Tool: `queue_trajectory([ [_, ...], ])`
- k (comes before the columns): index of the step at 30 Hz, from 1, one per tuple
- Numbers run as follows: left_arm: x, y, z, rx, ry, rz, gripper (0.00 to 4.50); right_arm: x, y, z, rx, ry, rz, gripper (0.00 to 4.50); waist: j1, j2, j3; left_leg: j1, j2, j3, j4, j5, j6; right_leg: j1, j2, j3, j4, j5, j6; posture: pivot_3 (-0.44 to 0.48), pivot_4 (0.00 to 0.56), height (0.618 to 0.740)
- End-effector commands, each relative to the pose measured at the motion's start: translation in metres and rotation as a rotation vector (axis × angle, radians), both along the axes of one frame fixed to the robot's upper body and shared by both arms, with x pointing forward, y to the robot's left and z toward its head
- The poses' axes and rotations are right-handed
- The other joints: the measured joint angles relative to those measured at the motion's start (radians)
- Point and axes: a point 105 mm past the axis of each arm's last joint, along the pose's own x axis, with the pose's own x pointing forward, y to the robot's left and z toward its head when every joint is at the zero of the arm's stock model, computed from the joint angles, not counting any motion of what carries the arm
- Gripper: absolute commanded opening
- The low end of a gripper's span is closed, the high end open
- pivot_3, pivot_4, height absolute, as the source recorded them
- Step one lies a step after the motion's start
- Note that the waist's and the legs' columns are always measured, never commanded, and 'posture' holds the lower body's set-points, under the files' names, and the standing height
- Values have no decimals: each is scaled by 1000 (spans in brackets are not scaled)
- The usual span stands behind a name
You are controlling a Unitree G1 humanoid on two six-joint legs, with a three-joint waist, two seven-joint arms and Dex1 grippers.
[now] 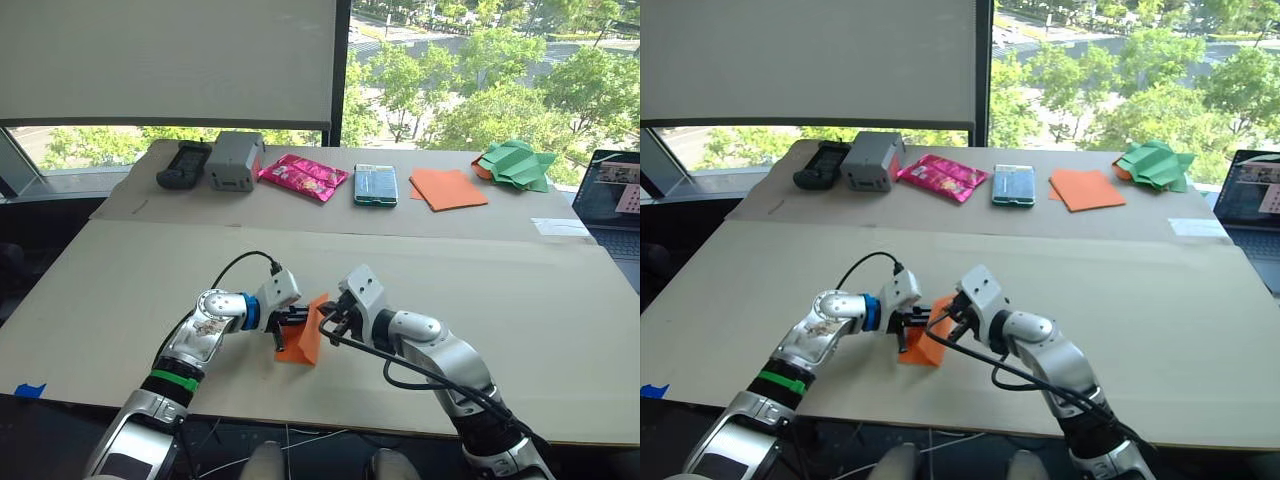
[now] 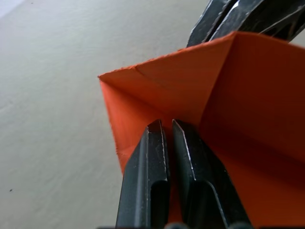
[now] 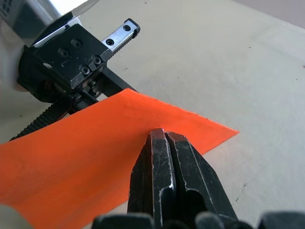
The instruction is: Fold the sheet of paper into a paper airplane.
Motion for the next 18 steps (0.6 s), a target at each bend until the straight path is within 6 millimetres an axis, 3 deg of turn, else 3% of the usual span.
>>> queue_trajectory([
  [1, -9, -5, -16, 54, 51, -40, 352, 2, 4, 12, 21, -57, 15, 0, 0, 0, 0, 0, 0, 0, 0, 0, 0, 0, 0, 0, 0, 0, 0, 0, 150, 702],
  [10, -1, 13, -20, 56, 82, 43, 352, 2, 14, 12, 12, -66, 34, 0, -3, 0, 0, 1, 0, 0, 0, 0, 0, 0, 0, 0, 0, 0, 0, 0, 150, 702],
  [18, 2, 49, 0, 34, 60, 165, 352, 12, 26, -7, -47, -23, 10, 0, -31, 0, 0, 1, 1, -1, 0, 0, 0, -1, 0, 0, 2, 0, 0, 0, 150, 702],
])
